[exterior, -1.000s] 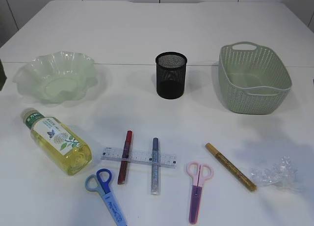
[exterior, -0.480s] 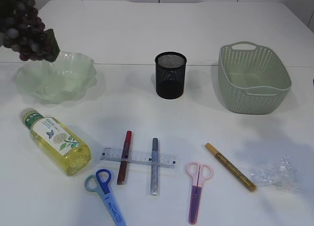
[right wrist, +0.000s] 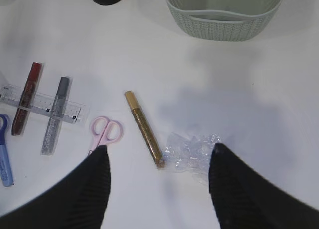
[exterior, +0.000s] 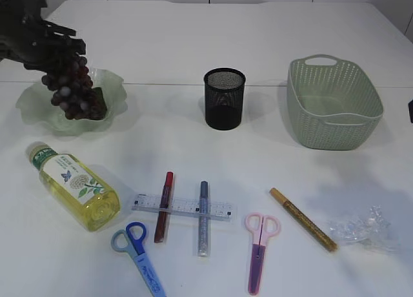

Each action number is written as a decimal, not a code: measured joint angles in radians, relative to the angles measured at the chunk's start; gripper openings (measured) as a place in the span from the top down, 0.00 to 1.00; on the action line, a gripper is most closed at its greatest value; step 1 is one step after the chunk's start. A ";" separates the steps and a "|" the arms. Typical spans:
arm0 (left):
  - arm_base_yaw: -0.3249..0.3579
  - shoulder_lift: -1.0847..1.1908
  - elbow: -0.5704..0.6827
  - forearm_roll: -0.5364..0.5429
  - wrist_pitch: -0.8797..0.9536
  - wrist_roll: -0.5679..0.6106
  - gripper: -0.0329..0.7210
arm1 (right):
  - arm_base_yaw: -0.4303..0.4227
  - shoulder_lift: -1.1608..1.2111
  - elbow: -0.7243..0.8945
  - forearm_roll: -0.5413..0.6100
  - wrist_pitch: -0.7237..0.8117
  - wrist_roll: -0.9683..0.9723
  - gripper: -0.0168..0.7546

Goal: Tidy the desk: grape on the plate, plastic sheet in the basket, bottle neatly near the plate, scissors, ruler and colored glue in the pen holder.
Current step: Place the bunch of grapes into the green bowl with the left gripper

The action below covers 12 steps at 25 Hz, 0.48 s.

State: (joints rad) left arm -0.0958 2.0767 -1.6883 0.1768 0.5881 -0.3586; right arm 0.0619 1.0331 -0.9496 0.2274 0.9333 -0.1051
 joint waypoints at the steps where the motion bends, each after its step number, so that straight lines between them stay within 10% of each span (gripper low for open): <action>1: 0.000 0.011 0.000 0.002 0.002 0.000 0.83 | 0.000 0.000 0.000 0.000 0.000 0.000 0.34; 12: 0.000 -0.018 -0.016 0.006 0.053 0.000 0.13 | 0.000 0.000 0.000 0.016 -0.025 0.000 0.34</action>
State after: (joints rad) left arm -0.0958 2.0585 -1.7044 0.1826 0.6412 -0.3586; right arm 0.0619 1.0331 -0.9496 0.2430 0.9088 -0.1051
